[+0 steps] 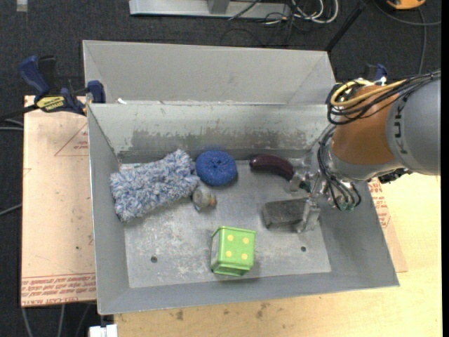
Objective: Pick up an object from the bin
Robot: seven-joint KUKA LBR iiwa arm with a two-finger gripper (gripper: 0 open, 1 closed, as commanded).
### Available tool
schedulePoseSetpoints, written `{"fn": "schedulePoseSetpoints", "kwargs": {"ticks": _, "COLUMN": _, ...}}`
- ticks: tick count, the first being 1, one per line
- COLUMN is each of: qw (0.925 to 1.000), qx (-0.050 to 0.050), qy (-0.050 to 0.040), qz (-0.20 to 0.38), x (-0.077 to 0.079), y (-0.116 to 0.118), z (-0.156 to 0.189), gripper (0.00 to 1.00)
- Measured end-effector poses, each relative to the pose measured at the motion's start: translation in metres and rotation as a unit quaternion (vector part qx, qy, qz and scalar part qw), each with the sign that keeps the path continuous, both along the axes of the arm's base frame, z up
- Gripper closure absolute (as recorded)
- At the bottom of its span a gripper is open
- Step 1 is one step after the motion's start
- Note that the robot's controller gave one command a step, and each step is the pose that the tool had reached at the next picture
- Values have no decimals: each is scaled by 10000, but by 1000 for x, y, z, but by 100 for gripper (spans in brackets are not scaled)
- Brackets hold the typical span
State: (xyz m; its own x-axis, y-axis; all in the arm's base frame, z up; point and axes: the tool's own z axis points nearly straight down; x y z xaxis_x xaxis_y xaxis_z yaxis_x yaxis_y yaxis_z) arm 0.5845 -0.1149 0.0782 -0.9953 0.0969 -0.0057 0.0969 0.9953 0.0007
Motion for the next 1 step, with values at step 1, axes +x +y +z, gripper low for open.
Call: {"fn": "schedulePoseSetpoints", "kwargs": {"ticks": 1, "qw": 10000, "qx": 11, "qy": 20, "qz": -94, "x": -1, "y": 4, "z": -32, "gripper": 0}}
